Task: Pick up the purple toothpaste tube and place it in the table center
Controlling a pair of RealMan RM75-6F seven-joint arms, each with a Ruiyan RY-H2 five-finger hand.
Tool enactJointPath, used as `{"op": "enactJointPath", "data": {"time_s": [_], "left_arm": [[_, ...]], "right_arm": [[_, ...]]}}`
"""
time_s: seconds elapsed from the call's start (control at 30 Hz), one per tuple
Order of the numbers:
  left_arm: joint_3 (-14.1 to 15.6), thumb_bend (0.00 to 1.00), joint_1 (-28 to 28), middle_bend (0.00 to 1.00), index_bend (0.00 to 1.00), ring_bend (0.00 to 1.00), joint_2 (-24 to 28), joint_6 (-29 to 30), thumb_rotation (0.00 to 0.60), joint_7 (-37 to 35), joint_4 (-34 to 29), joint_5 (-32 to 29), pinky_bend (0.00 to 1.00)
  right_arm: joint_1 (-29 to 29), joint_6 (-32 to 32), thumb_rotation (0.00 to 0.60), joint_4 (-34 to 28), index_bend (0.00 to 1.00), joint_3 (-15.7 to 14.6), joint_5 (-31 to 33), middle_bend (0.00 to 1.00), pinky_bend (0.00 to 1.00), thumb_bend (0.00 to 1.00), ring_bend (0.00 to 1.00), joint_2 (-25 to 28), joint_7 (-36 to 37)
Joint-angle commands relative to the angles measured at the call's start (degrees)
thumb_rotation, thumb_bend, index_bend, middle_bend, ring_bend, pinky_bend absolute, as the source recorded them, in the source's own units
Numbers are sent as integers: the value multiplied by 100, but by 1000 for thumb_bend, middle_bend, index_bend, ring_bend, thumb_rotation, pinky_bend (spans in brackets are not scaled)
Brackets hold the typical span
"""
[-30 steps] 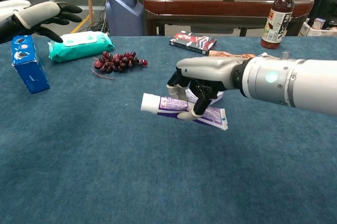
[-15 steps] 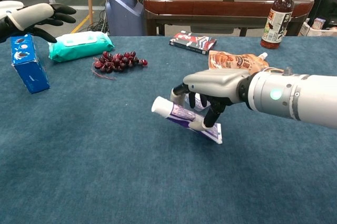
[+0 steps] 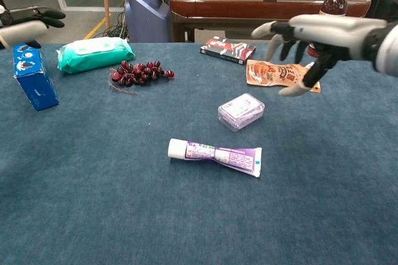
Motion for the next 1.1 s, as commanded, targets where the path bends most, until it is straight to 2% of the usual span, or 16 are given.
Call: {"op": "enactJointPath", "data": {"time_s": [0.03,0.07,0.1,0.13,0.33,0.5,0.63,0.87,1.1], "left_arm": [[61,154,118,50,0,35,5,113,371,215,206,-69,129],[66,154,146,50,0,37,-2,145,445,276,263,-94,129],[69,154,187,50,0,40,-21,202,556,338,346,-116,129],[66,154,221,50,0,42,-38,252,593,361,396,-134,129],[24,154,485,50,0,48,-22,476,600,360,649,-403,130],[127,153,770,50,0,49,27,881,600,644,813,-312,129],[265,154,1022,50,0,49,71,1202,600,836,788,-166,129],[492,154,1425,50,0,49,206,1614,600,1085,427,58,129],[756,154,1858,50,0,49,142,2059,600,1407,226,339,129]], "right_arm": [[-419,418,600,-73,171,-122,-148,319,301,242,296,345,137],[-514,522,600,-60,180,-163,-185,326,302,242,297,413,117],[-643,665,600,-51,184,-201,-229,329,302,242,297,487,117],[-743,771,600,-39,193,-226,-270,337,302,243,302,534,140],[-1330,1305,600,31,307,-349,-534,397,346,248,360,772,380],[-1915,1937,600,29,414,-477,-825,458,390,252,417,844,532],[-2354,2318,600,-49,446,-629,-1041,485,433,258,443,915,615],[-2974,2767,600,-98,487,-882,-1503,512,437,259,473,865,711],[-3267,2893,600,-70,512,-861,-1804,524,437,259,487,846,732]]}}
